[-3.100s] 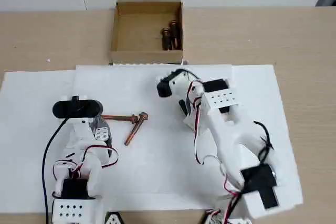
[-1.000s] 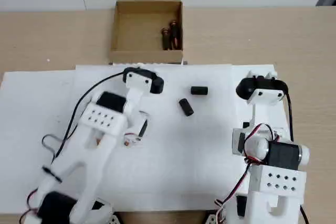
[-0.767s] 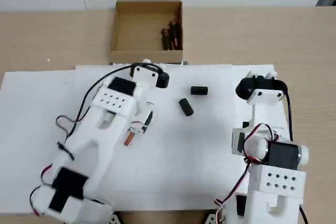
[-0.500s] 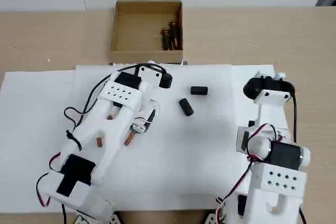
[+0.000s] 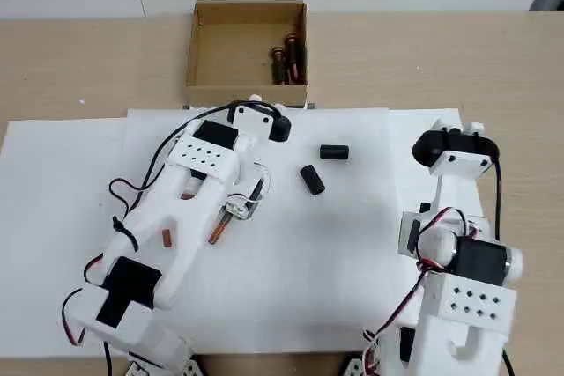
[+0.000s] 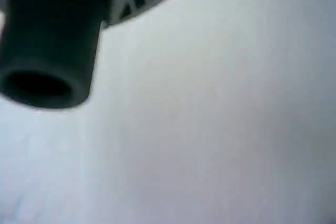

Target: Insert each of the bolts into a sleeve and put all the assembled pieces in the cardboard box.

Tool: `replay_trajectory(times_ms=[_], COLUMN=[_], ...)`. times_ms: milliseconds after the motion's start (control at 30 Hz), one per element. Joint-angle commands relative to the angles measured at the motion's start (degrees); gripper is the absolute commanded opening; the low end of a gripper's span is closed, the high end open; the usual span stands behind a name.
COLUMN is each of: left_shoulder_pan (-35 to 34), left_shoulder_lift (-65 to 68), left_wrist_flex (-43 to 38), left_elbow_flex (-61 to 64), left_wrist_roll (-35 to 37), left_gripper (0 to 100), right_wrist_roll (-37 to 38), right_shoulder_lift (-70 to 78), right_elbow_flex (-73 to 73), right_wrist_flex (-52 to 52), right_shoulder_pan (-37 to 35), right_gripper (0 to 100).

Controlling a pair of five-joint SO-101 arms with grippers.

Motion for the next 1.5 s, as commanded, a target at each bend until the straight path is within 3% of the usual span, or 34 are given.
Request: replay_trajectory(times_ms=[0, 333, 967, 1133, 1467], left_shoulder_pan=[0.09, 0.0, -0.97, -0.97, -0.7], left_shoulder_lift=[-0.18, 4.57, 7.21, 7.21, 6.59], left_wrist_flex=[-1.41, -1.49, -9.58, -11.16, -7.3], left_elbow_flex=[-1.89, -2.24, -2.51, -2.51, -3.91], left_wrist_roll=[-0.35, -0.35, 0.0, -0.09, -0.09], left_gripper=[9, 9, 8, 0, 1], right_wrist_roll=[-0.09, -0.09, -0.09, -0.09, -0.09], right_shoulder_lift=[-1.27, -1.36, -1.27, -1.27, -1.36], right_elbow_flex=[-0.44, -0.44, -0.35, -0.35, -0.35], right_wrist_flex=[-1.19, -1.19, -1.19, -1.19, -1.19], right_shoulder_pan=[0.57, 0.4, 0.22, 0.22, 0.22], right_gripper=[0.4, 0.4, 0.4, 0.4, 0.4])
